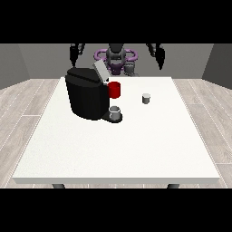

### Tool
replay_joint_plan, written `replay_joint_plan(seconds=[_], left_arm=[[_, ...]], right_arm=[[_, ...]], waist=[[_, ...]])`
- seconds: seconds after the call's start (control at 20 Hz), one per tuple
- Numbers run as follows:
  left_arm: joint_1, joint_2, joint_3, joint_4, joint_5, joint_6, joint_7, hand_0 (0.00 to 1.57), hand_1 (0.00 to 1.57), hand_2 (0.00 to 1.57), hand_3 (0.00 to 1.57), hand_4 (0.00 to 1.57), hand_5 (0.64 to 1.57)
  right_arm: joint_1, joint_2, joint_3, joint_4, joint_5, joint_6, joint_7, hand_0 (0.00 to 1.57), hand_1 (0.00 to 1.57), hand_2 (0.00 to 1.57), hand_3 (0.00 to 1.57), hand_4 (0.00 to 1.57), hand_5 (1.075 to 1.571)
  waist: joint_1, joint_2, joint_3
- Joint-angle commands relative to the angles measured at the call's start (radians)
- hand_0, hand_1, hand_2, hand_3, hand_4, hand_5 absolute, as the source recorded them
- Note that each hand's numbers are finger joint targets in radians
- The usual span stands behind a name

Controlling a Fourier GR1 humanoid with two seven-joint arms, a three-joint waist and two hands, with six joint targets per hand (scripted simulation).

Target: Insert the coffee pod into the coffee machine and close the lid

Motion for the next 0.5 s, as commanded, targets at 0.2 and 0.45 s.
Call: replay_joint_plan(seconds=[0.2,0.45], left_arm=[[-0.003,0.126,-0.087,0.010,-0.140,-0.105,-0.118,0.00,0.00,0.00,0.00,0.00,1.571],[-0.146,0.315,0.008,0.116,-0.182,-0.179,-0.073,0.00,0.00,0.00,0.00,0.00,1.571]], right_arm=[[0.009,0.002,0.009,0.052,0.016,0.006,-0.008,0.00,0.00,0.00,0.00,0.00,1.571],[-0.044,0.013,0.024,-0.003,0.126,-0.109,0.011,0.00,0.00,0.00,0.00,0.00,1.571]], waist=[[-0.020,0.041,0.0237],[-0.126,0.119,0.0229]])
